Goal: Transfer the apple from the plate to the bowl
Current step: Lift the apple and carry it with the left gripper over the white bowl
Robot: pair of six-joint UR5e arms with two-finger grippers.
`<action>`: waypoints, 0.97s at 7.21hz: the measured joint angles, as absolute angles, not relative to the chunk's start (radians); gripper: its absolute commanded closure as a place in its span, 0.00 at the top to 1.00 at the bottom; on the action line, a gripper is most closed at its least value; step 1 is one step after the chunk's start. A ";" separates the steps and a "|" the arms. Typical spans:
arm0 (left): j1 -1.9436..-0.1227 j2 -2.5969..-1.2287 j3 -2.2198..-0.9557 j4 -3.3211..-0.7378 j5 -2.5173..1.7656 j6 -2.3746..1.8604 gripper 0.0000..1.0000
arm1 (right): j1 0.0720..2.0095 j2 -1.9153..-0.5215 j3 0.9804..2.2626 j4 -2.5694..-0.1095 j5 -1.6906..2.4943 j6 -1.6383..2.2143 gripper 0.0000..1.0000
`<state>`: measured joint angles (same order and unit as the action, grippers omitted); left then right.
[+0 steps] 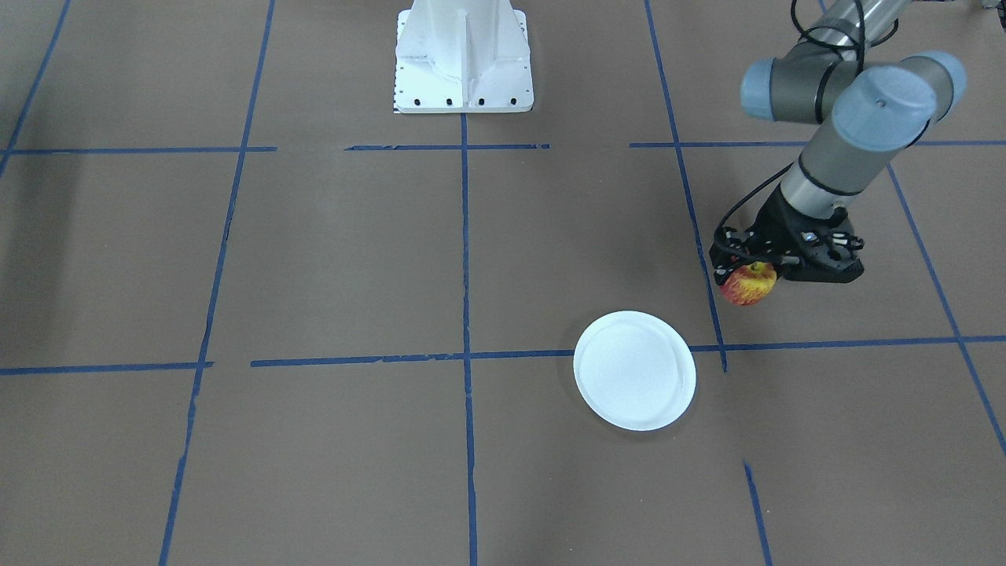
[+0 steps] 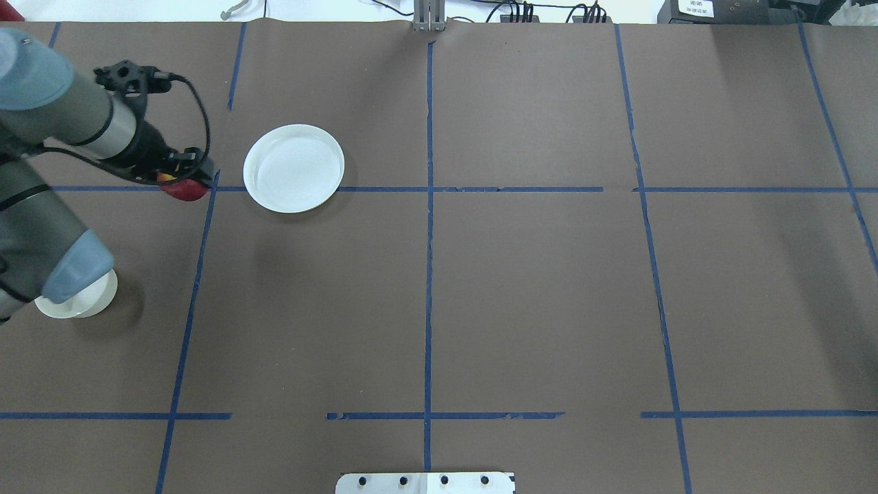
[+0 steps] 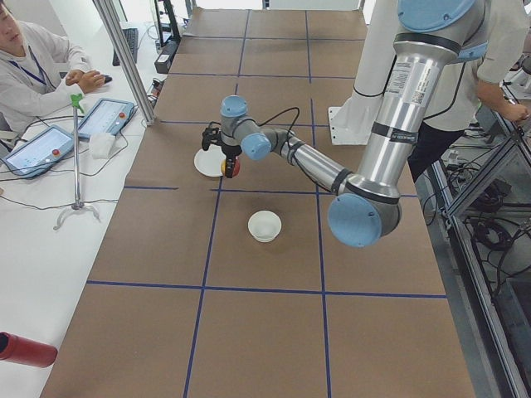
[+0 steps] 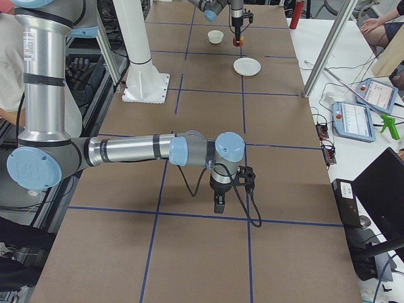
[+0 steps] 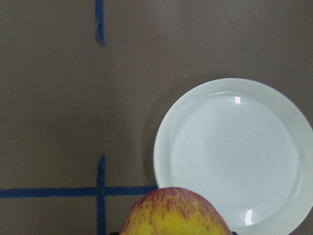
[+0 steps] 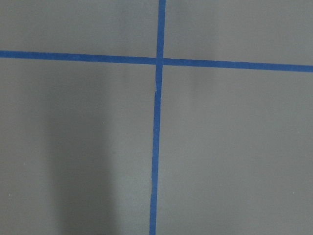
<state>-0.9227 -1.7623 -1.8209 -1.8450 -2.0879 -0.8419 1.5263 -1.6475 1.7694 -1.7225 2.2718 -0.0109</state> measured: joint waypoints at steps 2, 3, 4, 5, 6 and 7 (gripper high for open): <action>-0.983 -1.542 -1.937 -1.849 -2.091 -0.692 0.00 | 1.526 -1.648 1.769 -1.723 2.272 -0.011 1.00; -1.028 -1.464 -1.954 -1.853 -2.101 -0.602 0.00 | 1.526 -1.647 1.769 -1.723 2.272 -0.011 1.00; -1.066 -1.417 -1.950 -1.855 -2.134 -0.527 0.00 | 1.526 -1.648 1.769 -1.723 2.272 -0.011 1.00; -1.084 -1.404 -1.932 -1.857 -2.180 -0.499 0.00 | 1.526 -1.648 1.769 -1.722 2.272 -0.011 1.00; -1.089 -1.406 -1.912 -1.858 -2.214 -0.499 0.00 | 1.526 -1.647 1.769 -1.722 2.272 -0.011 1.00; -1.090 -1.407 -1.897 -1.859 -2.234 -0.509 0.00 | 1.526 -1.647 1.769 -1.722 2.272 -0.011 1.00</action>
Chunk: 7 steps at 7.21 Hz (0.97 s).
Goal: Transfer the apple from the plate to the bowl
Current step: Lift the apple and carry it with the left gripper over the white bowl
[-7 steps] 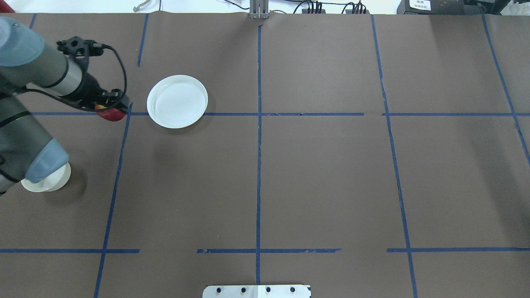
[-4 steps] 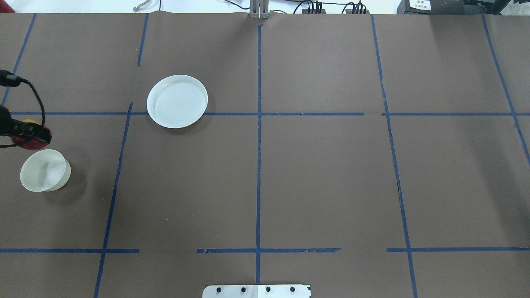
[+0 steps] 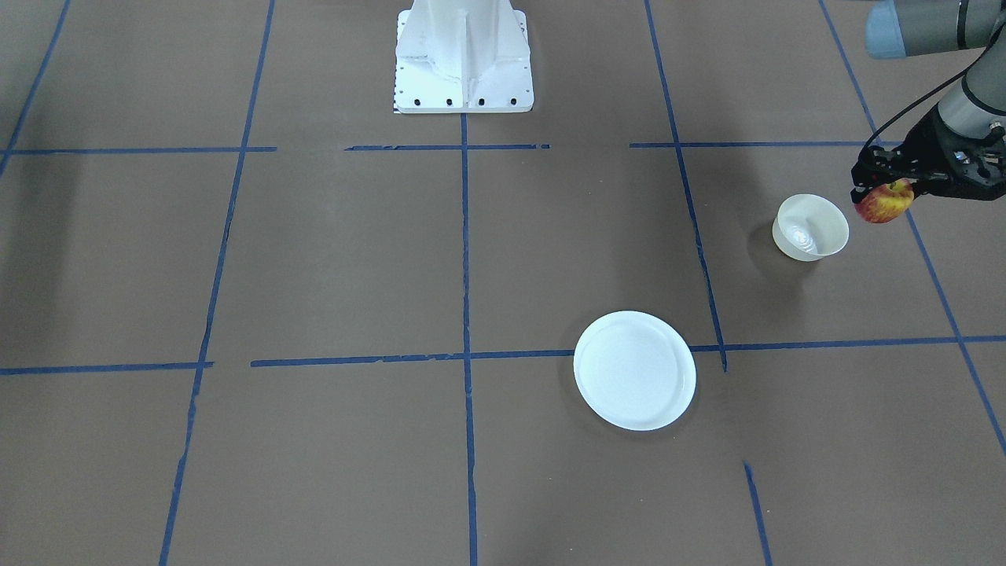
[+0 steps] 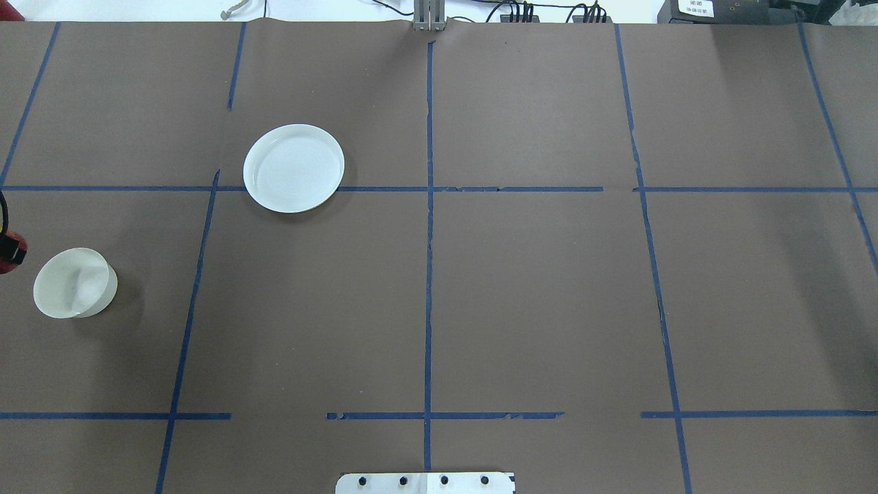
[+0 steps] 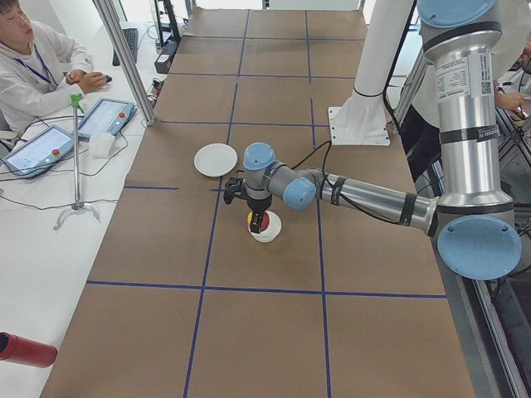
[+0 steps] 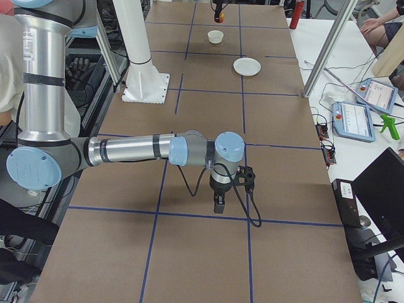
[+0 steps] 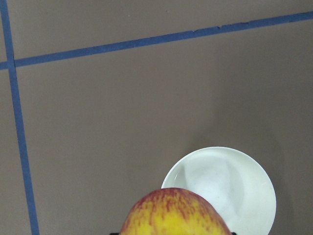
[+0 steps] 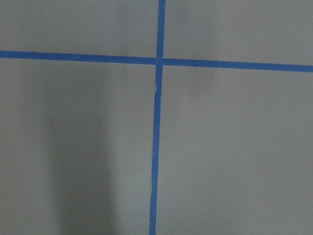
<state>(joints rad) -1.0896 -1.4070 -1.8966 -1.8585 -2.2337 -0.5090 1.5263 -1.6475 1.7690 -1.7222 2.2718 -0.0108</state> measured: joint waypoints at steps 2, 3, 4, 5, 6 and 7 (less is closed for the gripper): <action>-1.087 -1.421 -1.871 -1.859 -2.254 -0.531 0.00 | 1.526 -1.647 1.769 -1.723 2.272 -0.011 1.00; -1.086 -1.440 -1.851 -1.859 -2.267 -0.548 0.00 | 1.526 -1.647 1.769 -1.723 2.272 -0.011 1.00; -1.085 -1.452 -1.837 -1.859 -2.276 -0.562 0.00 | 1.526 -1.647 1.769 -1.723 2.272 -0.011 1.00; -1.081 -1.464 -1.823 -1.858 -2.280 -0.570 0.00 | 1.526 -1.647 1.769 -1.723 2.272 -0.011 1.00; -1.076 -1.484 -1.801 -1.857 -2.286 -0.573 0.00 | 1.526 -1.647 1.769 -1.723 2.272 -0.011 1.00; -1.069 -1.502 -1.781 -1.857 -2.300 -0.575 0.00 | 1.526 -1.647 1.769 -1.723 2.272 -0.011 1.00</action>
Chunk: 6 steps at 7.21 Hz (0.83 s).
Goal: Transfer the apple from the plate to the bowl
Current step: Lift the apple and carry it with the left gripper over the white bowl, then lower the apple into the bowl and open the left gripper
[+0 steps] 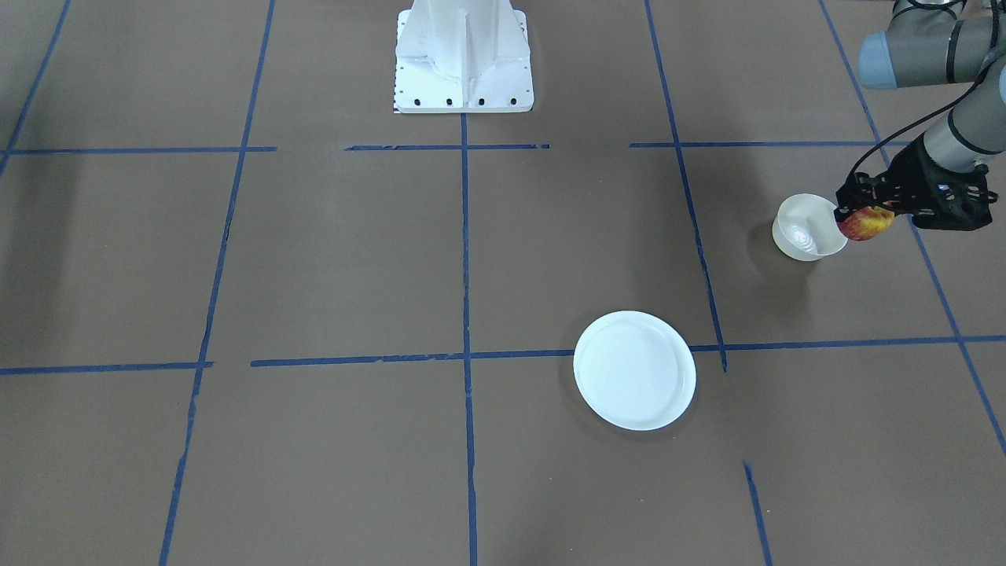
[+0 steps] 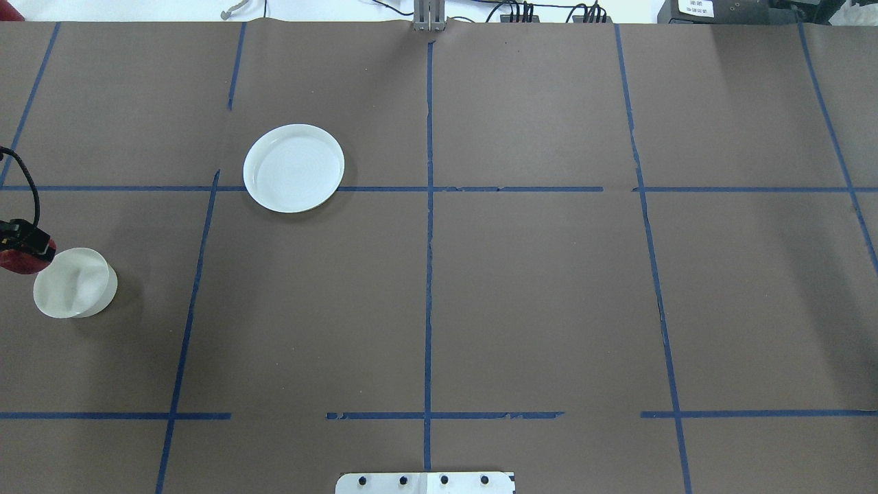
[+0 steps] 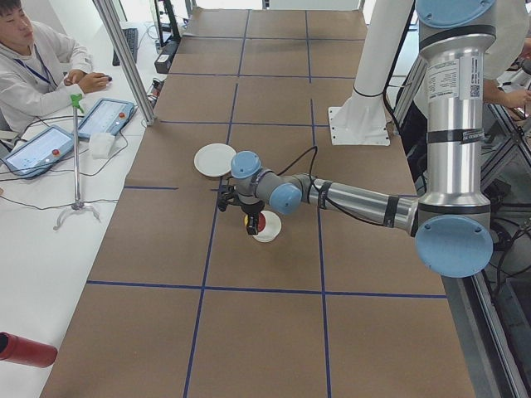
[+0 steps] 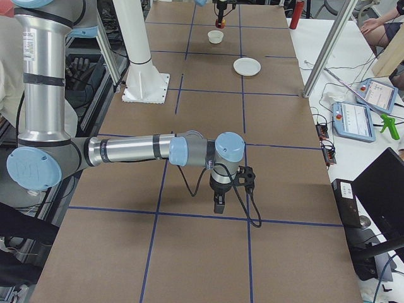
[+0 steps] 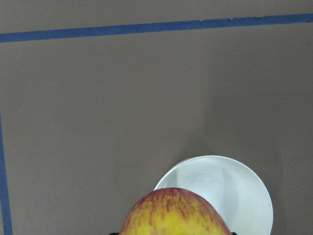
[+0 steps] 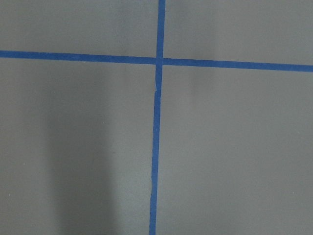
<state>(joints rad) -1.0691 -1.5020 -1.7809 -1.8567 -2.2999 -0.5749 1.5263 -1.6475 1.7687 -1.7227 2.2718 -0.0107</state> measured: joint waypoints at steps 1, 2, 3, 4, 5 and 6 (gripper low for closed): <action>-1.055 -1.511 -1.766 -1.857 -2.320 -0.575 0.00 | 1.526 -1.647 1.769 -1.723 2.272 -0.011 1.00; -1.035 -1.514 -1.753 -1.858 -2.331 -0.574 0.00 | 1.526 -1.647 1.769 -1.723 2.272 -0.011 1.00; -1.021 -1.517 -1.742 -1.859 -2.336 -0.574 0.00 | 1.526 -1.648 1.770 -1.723 2.272 -0.011 1.00; -1.013 -1.522 -1.733 -1.858 -2.337 -0.574 0.00 | 1.526 -1.647 1.770 -1.723 2.272 -0.012 1.00; -1.010 -1.531 -1.725 -1.857 -2.339 -0.575 0.00 | 1.526 -1.647 1.769 -1.723 2.272 -0.012 1.00; -1.009 -1.535 -1.721 -1.857 -2.340 -0.575 0.21 | 1.526 -1.647 1.769 -1.723 2.272 -0.012 1.00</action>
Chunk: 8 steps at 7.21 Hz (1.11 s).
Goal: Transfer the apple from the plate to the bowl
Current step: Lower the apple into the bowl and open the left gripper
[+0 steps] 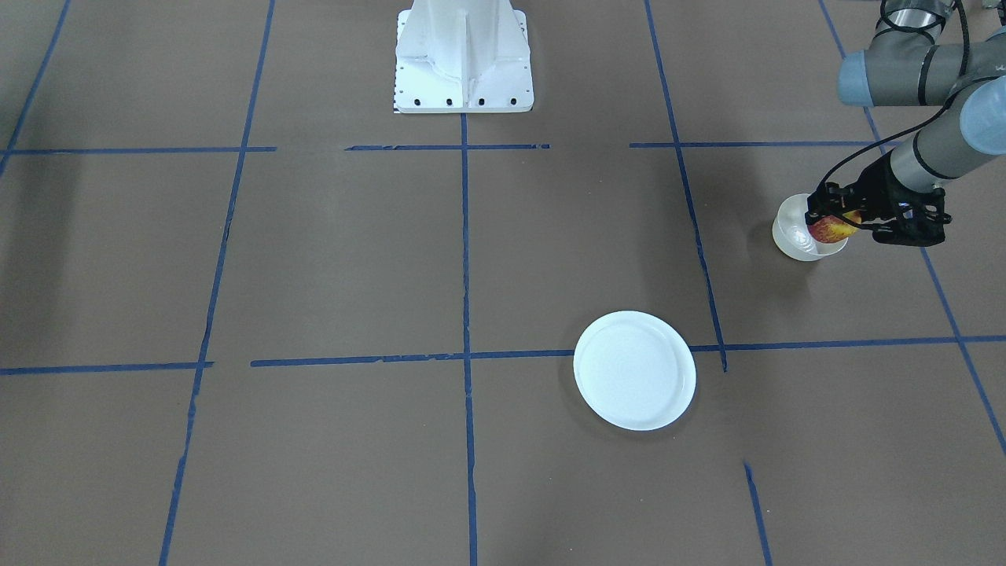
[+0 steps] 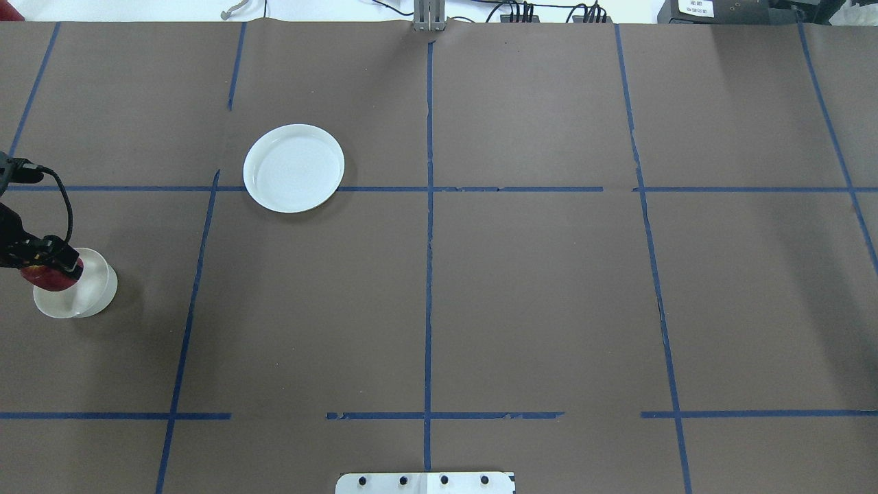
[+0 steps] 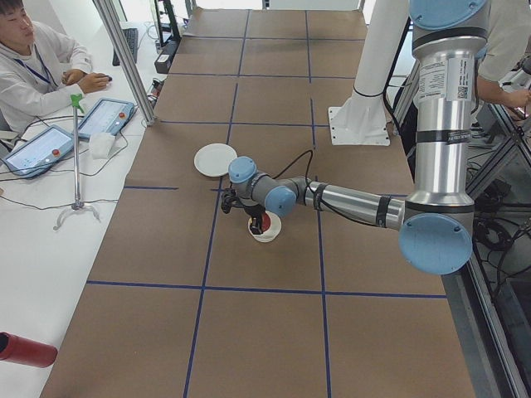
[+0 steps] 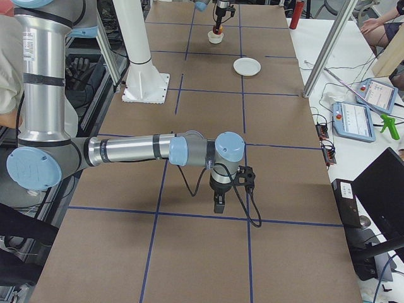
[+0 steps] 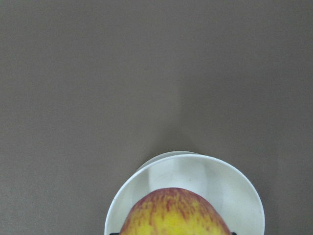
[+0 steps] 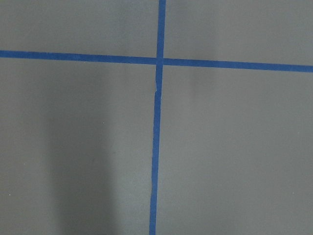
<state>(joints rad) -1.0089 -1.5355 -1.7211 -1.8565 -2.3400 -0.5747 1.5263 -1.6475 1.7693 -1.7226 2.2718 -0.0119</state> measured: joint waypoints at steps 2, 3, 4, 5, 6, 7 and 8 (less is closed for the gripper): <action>-1.001 -1.540 -1.703 -1.860 -2.354 -0.573 0.32 | 1.526 -1.648 1.769 -1.723 2.272 -0.011 1.00; -0.992 -1.541 -1.688 -1.873 -2.377 -0.572 0.49 | 1.526 -1.647 1.770 -1.723 2.272 -0.011 1.00; -0.986 -1.541 -1.676 -1.886 -2.392 -0.572 0.99 | 1.526 -1.647 1.770 -1.723 2.272 -0.011 1.00; -0.983 -1.542 -1.670 -1.892 -2.399 -0.572 1.00 | 1.526 -1.647 1.770 -1.723 2.272 -0.011 1.00; -0.981 -1.542 -1.667 -1.895 -2.401 -0.571 1.00 | 1.526 -1.647 1.770 -1.723 2.272 -0.011 1.00; -0.981 -1.542 -1.667 -1.898 -2.402 -0.571 1.00 | 1.526 -1.647 1.769 -1.723 2.272 -0.011 1.00; -0.980 -1.542 -1.667 -1.903 -2.405 -0.572 1.00 | 1.526 -1.647 1.769 -1.723 2.272 -0.011 1.00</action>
